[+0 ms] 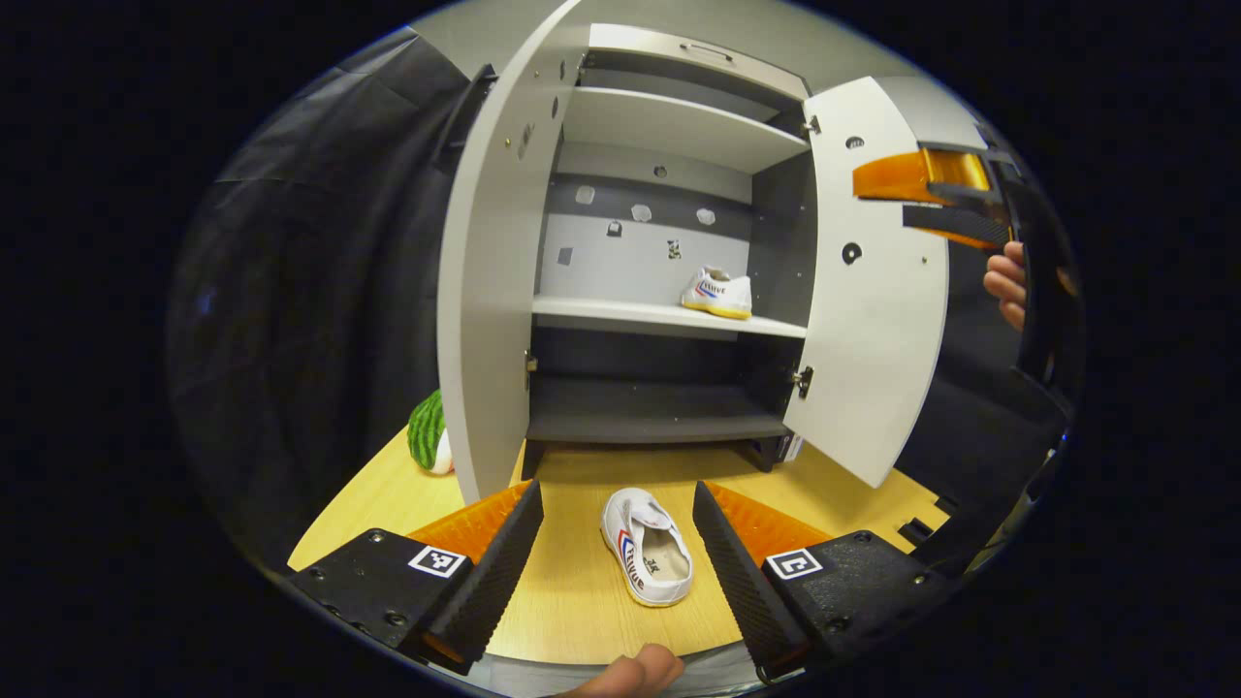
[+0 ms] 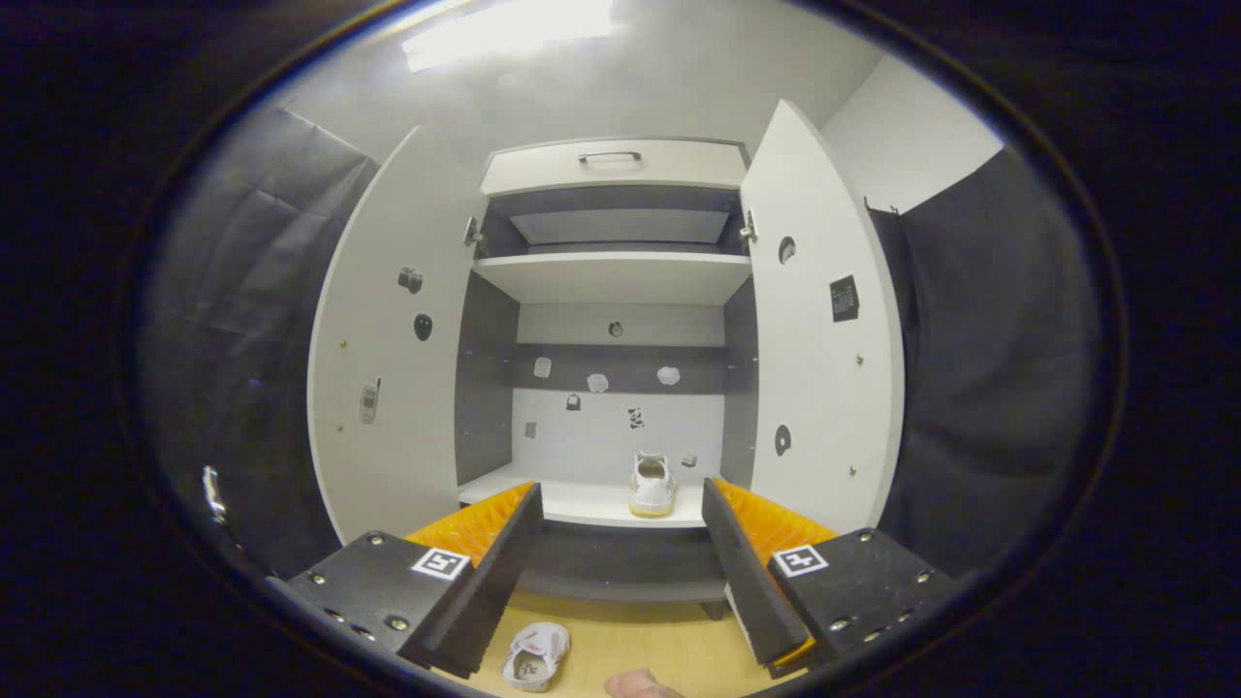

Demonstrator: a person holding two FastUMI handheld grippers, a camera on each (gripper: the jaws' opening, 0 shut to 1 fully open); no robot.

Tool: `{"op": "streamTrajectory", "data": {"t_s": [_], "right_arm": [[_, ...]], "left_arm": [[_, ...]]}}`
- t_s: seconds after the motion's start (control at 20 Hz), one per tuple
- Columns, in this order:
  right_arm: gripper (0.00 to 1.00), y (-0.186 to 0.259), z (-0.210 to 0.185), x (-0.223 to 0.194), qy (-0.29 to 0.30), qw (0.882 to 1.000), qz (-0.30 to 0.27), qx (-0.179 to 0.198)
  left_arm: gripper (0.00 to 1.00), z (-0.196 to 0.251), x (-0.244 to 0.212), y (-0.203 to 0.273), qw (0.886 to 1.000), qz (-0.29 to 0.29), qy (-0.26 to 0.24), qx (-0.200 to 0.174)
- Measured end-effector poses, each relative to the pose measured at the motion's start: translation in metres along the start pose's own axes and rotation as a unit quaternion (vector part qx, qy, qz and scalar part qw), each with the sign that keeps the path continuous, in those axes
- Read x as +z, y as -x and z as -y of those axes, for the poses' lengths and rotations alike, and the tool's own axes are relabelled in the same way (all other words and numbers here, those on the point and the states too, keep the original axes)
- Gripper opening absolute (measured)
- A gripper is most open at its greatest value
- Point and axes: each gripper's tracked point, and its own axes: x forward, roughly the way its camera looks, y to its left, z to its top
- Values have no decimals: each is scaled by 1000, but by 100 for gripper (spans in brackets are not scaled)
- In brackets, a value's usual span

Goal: Grab one shoe with the right hand and put it into the shoe cabinet, grab the other shoe with the left hand and put it into the shoe cabinet; then close the right door with the right hand and the left door with the left hand.

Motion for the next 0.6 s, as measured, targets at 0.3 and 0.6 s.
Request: {"op": "streamTrajectory", "data": {"t_s": [0.3, 0.6], "right_arm": [[98, 11, 20, -25, -17, 1000, -4, -21], [98, 14, 28, -45, -33, 999, -12, -30]], "left_arm": [[98, 3, -76, -51, 997, -74, -1, -4], [98, -4, -135, -102, 992, -127, 1, 2]]}}
